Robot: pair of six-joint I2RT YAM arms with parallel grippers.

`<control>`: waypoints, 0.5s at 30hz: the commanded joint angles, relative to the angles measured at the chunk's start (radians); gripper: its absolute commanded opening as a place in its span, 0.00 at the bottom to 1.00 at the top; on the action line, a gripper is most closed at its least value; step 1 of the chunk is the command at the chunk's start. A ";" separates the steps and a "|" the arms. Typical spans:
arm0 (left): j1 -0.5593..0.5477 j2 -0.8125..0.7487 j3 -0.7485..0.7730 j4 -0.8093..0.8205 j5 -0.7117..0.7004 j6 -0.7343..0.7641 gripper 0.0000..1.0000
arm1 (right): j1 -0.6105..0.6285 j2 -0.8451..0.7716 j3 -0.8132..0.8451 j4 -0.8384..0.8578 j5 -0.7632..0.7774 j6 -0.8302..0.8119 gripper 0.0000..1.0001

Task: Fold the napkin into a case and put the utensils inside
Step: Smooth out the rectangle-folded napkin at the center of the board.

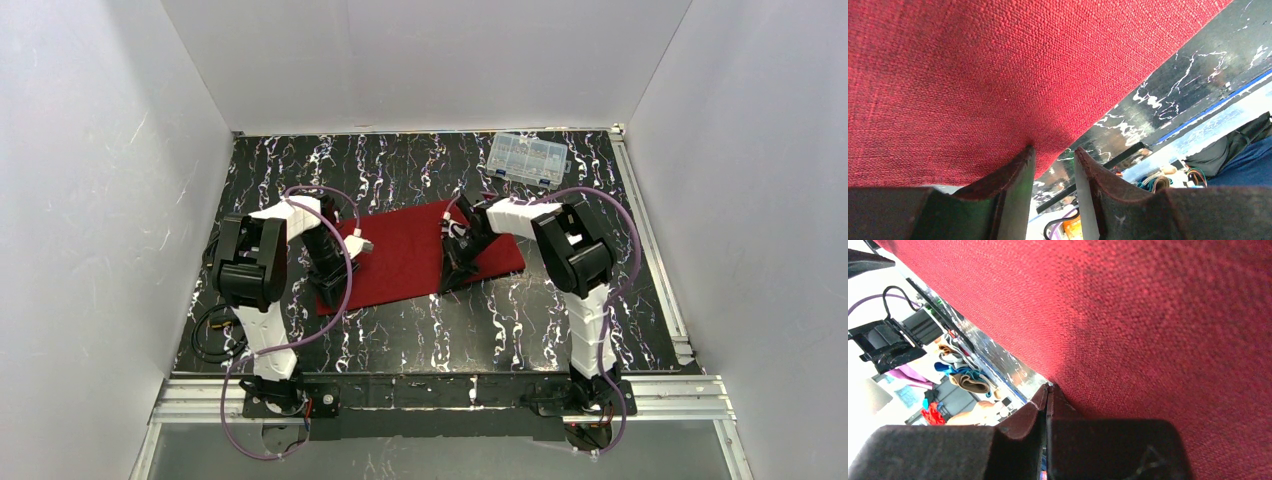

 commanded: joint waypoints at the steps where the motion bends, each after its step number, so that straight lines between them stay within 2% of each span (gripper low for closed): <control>1: 0.003 0.025 -0.055 0.133 -0.133 0.053 0.35 | -0.028 -0.021 -0.055 -0.027 0.105 -0.043 0.07; 15: 0.003 0.038 -0.056 0.152 -0.165 0.079 0.33 | -0.210 -0.141 -0.168 -0.015 0.144 -0.050 0.05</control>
